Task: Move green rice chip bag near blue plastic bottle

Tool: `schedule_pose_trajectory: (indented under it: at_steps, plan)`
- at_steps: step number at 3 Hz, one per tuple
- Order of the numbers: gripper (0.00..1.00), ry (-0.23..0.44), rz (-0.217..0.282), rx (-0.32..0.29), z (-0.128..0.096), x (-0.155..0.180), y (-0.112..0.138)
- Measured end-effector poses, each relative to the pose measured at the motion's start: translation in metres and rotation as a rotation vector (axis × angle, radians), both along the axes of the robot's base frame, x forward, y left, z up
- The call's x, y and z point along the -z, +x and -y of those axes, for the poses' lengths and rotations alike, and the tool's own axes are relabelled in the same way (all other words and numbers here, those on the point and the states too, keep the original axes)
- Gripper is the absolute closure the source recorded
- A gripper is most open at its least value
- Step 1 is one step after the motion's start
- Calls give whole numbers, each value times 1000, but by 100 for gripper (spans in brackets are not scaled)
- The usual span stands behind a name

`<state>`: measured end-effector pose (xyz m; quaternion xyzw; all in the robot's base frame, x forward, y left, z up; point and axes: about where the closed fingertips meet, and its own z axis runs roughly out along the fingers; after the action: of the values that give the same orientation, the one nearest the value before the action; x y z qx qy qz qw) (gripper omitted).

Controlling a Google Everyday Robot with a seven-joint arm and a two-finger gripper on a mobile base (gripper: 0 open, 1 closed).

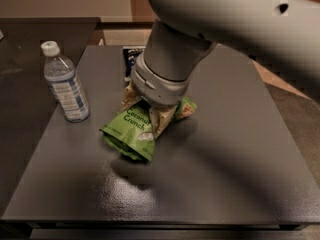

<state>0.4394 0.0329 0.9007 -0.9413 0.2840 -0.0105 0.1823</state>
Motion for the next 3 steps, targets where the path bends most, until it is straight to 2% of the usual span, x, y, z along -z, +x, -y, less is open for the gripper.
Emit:
schedule_pose_trajectory:
  at_steps: [1, 2, 3]
  plan:
    - [100, 14, -1, -32, -24, 12, 2]
    - [82, 14, -3, -71, -44, 17, 4]
    - [59, 16, -8, -88, -61, 20, 9]
